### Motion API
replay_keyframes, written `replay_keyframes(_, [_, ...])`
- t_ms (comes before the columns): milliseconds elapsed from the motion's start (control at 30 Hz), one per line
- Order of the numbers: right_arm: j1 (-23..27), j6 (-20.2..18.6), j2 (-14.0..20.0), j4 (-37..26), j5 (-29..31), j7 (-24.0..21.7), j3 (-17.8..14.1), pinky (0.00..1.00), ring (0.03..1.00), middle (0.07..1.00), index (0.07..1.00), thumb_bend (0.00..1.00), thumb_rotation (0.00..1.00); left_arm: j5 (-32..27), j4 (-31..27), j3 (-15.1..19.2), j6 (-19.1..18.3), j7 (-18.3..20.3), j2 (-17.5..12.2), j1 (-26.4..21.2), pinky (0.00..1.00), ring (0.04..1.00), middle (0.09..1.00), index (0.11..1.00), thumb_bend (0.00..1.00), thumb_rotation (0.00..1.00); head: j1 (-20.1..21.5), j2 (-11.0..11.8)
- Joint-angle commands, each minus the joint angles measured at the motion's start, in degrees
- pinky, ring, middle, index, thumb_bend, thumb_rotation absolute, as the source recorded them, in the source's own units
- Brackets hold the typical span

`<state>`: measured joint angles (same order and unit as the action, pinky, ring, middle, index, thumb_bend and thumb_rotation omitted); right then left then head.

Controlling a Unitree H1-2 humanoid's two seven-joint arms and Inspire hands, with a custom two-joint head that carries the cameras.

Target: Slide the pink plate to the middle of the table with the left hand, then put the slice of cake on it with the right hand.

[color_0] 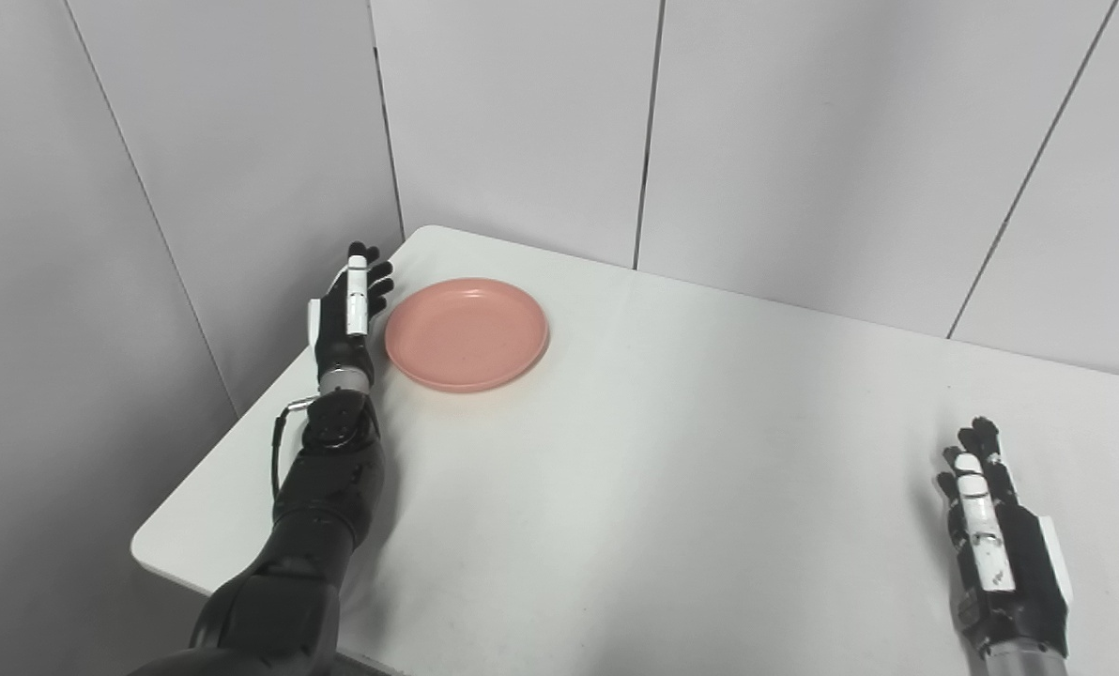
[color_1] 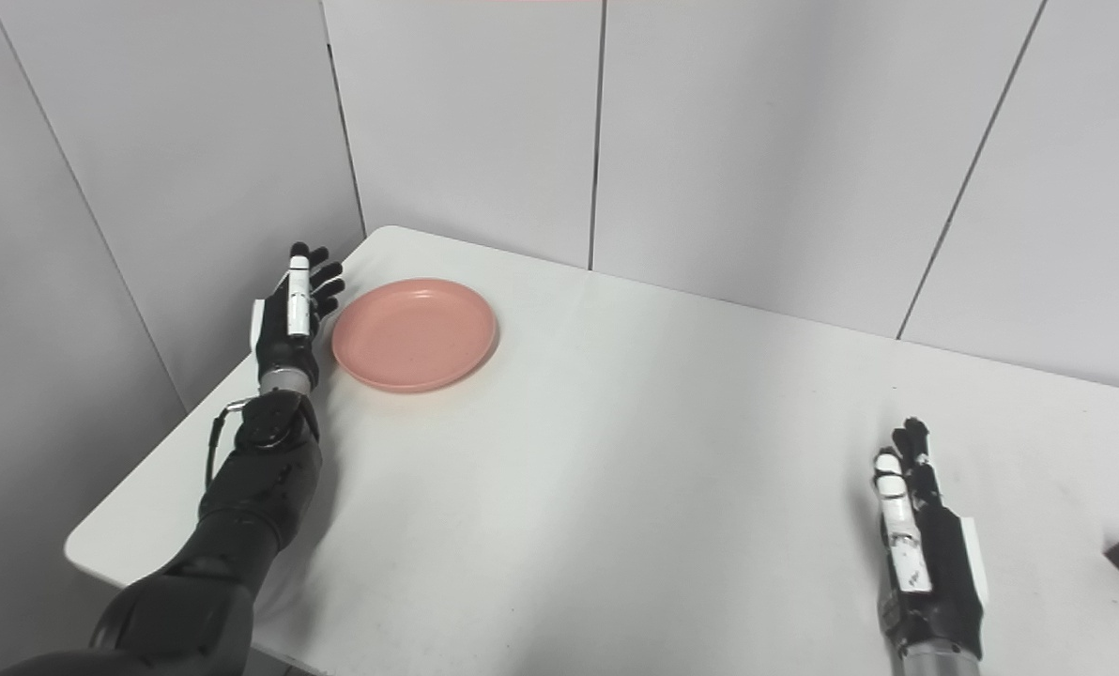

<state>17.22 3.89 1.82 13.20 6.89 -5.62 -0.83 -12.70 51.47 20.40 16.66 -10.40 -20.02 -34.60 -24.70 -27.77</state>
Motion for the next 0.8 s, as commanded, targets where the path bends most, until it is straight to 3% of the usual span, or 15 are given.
replay_keyframes(0, [0.13, -0.34, -0.12, -1.52, 0.5, -0.31, -0.11, 1.0, 1.0, 1.0, 1.0, 0.5, 0.81, -0.91, -0.18, 0.06, 0.34, 0.84, -0.61, -3.56, 0.86, 0.805, 0.779, 0.774, 0.6, 1.0, 0.06, -0.1])
replay_keyframes(300, [0.1, -0.5, 0.04, -2.17, -0.43, 0.1, 0.05, 1.0, 1.0, 1.0, 1.0, 0.49, 0.82, -1.55, 2.17, -1.09, 1.01, 4.56, 0.01, -3.8, 0.81, 0.804, 0.783, 0.778, 0.59, 1.0, -0.02, -0.53])
replay_keyframes(400, [0.17, -0.84, -0.37, -2.07, 0.68, -0.09, -0.49, 1.0, 1.0, 1.0, 1.0, 0.5, 0.78, -2.98, 0.92, -0.91, -1.11, 6.59, 0.74, -3.71, 0.83, 0.823, 0.796, 0.791, 0.59, 1.0, 0.01, -0.61])
replay_keyframes(767, [0.18, -0.53, -0.34, -2.05, -0.21, 0.06, -0.15, 1.0, 1.0, 1.0, 1.0, 0.49, 0.82, -6.45, -3.18, -0.79, -6.03, 10.21, 3.2, -3.41, 0.81, 0.805, 0.78, 0.778, 0.59, 1.0, 0.31, -1.0])
